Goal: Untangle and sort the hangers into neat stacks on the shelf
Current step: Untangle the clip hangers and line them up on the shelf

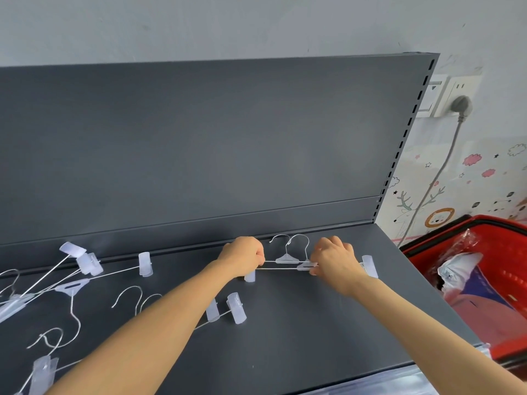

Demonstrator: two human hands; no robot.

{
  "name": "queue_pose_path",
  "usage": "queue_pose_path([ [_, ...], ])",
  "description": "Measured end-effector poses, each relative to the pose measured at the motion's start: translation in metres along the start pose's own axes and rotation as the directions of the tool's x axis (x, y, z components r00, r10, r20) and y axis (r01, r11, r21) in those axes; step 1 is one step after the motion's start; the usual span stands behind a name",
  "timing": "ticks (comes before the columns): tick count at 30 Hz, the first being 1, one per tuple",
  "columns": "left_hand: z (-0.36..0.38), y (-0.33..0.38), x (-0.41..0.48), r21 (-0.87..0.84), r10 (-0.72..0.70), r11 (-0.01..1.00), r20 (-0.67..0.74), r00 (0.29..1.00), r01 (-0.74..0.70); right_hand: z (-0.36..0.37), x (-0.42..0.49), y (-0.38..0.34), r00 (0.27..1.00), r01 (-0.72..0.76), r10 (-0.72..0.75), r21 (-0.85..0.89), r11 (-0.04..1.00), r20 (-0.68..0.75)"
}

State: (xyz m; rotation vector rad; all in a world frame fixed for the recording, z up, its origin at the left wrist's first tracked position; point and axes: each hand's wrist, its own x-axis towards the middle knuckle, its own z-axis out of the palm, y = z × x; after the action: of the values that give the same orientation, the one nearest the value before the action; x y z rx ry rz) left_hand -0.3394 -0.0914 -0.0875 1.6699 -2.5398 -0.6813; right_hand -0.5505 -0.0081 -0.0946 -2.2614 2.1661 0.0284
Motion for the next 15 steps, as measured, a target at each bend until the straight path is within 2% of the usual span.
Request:
queue_pose_path([
  [2,0.000,-0.001,0.001,0.000,-0.001,1.000,0.002,1.000,0.001,0.000,-0.001,0.001,0.999,0.018,-0.018,0.004,1.000,-0.033],
  [8,0.002,0.001,0.002,-0.008,-0.020,1.000,-0.044,0.999,0.020,0.011,-0.012,0.003,0.961,0.055,-0.032,0.074,0.996,-0.276],
  [10,0.003,0.002,0.002,-0.012,-0.002,1.000,-0.056,0.998,0.001,0.015,-0.015,0.004,0.961,0.062,-0.043,0.063,0.996,-0.274],
  [13,0.005,0.005,0.002,-0.070,0.046,0.996,-0.058,0.997,-0.050,0.020,-0.018,0.003,0.983,0.062,-0.041,0.114,0.992,-0.179],
  [15,0.005,0.008,0.003,-0.077,0.050,0.995,-0.084,0.995,-0.057,0.021,-0.020,0.002,0.983,0.053,-0.028,0.136,0.989,-0.183],
])
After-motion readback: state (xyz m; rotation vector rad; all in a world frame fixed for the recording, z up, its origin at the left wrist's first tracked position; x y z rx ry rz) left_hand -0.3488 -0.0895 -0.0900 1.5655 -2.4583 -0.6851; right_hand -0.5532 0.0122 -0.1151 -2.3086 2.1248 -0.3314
